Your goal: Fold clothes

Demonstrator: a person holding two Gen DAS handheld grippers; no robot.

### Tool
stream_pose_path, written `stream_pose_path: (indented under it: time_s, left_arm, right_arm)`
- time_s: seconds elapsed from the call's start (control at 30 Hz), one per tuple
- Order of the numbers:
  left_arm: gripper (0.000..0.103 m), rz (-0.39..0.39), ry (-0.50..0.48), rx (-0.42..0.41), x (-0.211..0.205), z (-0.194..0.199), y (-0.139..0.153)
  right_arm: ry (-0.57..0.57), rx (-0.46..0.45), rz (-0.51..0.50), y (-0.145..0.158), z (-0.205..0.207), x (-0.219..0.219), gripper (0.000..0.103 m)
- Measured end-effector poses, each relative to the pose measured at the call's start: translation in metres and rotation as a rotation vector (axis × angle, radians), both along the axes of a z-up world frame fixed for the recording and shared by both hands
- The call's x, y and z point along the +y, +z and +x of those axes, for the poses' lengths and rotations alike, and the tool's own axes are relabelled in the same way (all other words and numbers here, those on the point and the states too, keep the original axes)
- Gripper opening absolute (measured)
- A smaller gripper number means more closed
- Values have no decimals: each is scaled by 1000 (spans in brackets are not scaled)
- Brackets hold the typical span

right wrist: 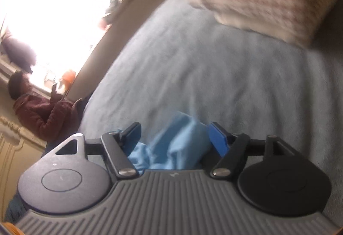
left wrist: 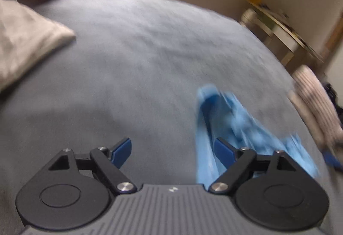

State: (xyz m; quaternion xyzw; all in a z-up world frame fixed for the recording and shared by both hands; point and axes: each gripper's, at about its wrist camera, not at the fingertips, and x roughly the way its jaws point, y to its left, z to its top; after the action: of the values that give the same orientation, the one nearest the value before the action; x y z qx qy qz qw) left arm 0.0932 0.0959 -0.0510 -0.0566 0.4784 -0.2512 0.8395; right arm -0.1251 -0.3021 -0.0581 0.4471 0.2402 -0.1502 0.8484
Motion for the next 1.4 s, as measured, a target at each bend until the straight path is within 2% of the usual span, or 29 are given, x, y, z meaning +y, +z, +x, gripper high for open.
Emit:
stream_pose_path:
  time_s: [0.13,0.2,0.23,0.4,0.53,0.6,0.67,0.7,0.77,0.87,0.9,0.93,1.0,1.03,1.07,1.1,1.17,1.27,1.4]
  left_arm:
    - [85,-41,-72,140,5,-44,-22]
    - [84,-54,-97,171,2,-61,-30]
    - [84,-58,-108,173,2,-68,-33]
    - [84,-43,-156,200,-14,-87,-49]
    - [80,3,-149,143,-28,-91,-53]
    - [71,16,-145,115,-32,-92,-54]
    - [54,30,-141,87,-37,-92,-55]
    - [51,37,-142,75,-38,-92,-56]
    - [35,51,-144,53,-40,-91,-56]
    - [18,41,-134,55,-39,-86,-60]
    - [17,29,-124,63,-37,-84,-62]
    - [14,17,-116,69,-36,-82,-64]
    - [10,0,-102,66,-33,-80,-64]
    - [9,-4,-93,59,-32,-78,-63]
    - [8,-8,-83,52,-31,-77,-63]
    - [7,-12,-72,45,-30,-76,-62]
    - [7,-11,-44,12,-26,-73,-58]
    - [6,-21,17,-20,-15,-63,-53]
    - [6,-21,95,-38,-1,-43,-51]
  right_arm:
    - [138,3,-59,12,44,10,74]
    - [228,29,-83,17,72,19,76]
    - [273,42,-95,19,87,24,79]
    - [515,141,-191,25,164,57,80]
    - [684,228,-263,11,220,84,89]
    - [729,276,-310,0,238,94,90]
    - [739,326,-331,-11,248,95,90]
    - [746,349,-338,-16,252,95,90]
    - [771,372,-306,-26,256,96,90]
    - [808,367,-270,-33,254,100,89]
    - [813,372,-289,-34,253,103,88]
    - [819,377,-307,-35,252,106,82]
    - [821,396,-348,-36,250,111,66]
    - [814,406,-364,-36,251,111,53]
    - [808,409,-368,-35,249,111,44]
    - [803,411,-370,-34,248,110,39]
    - [799,404,-351,-32,246,107,18]
    - [783,401,-323,-30,243,106,11]
    - [761,401,-273,-29,240,104,9]
